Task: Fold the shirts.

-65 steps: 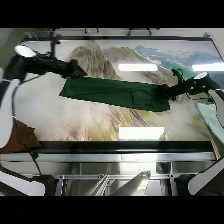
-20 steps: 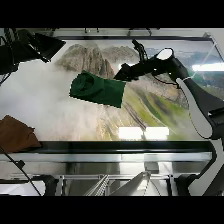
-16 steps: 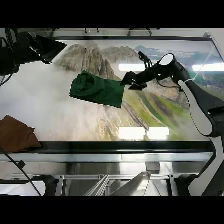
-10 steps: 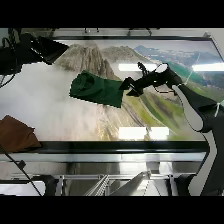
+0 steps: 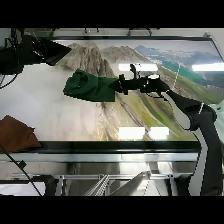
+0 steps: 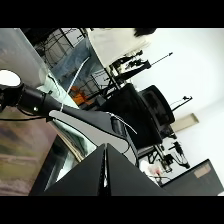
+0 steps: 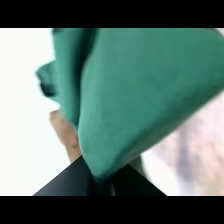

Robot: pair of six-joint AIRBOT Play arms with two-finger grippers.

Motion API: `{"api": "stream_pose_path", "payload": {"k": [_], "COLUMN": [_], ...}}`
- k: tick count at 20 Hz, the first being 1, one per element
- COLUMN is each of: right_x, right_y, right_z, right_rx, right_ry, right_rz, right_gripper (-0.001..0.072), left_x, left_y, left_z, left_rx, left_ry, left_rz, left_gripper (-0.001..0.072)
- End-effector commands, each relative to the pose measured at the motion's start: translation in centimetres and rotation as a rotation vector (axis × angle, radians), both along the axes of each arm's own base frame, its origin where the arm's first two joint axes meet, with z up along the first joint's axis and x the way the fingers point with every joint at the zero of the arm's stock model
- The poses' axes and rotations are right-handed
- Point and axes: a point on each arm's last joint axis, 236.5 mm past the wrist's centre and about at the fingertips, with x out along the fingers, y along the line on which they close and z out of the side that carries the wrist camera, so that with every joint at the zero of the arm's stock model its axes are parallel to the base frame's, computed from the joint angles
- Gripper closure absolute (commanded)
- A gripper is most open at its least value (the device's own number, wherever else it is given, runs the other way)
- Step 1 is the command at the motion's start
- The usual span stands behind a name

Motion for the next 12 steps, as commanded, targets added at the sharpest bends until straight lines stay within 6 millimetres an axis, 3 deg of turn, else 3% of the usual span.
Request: {"api": "stream_pose_path", "payload": {"k": [1, 4, 5, 8, 9, 11, 12], "right_x": [-0.7, -2.4, -2.5, -1.8, -1.7, -2.2, -2.7], "right_y": [-1.4, -6.9, -9.4, -17.4, -20.5, -26.7, -29.6], "right_z": [4.2, 8.7, 11.9, 26.0, 29.6, 34.6, 35.8], "right_rx": [0.083, -0.060, -0.098, -0.076, -0.086, -0.115, -0.129], "right_ry": [-0.047, -0.086, -0.134, -0.365, -0.421, -0.496, -0.504], "right_rz": [0.054, 0.117, 0.096, -0.147, -0.255, -0.440, -0.508], "right_gripper": [0.0689, 0.0689, 0.0689, 0.0688, 0.0689, 0.0688, 0.0688], "left_x": [-0.6, -0.7, -0.7, -1.0, -1.1, -1.1, -1.1], "left_y": [-0.1, -0.1, -0.1, -0.1, -0.1, -0.2, -0.3], "left_z": [0.0, 0.0, 0.0, 0.0, 0.0, 0.0, 0.0], "left_rx": [-0.001, -0.001, -0.001, -0.002, -0.002, -0.002, -0.002], "left_ry": [-0.001, -0.001, -0.001, -0.002, -0.002, -0.002, -0.003], "left_rz": [-0.027, -0.028, -0.029, -0.042, -0.047, -0.046, -0.048], "left_gripper": [0.0706, 0.0705, 0.0705, 0.0705, 0.0705, 0.0705, 0.0706]}}
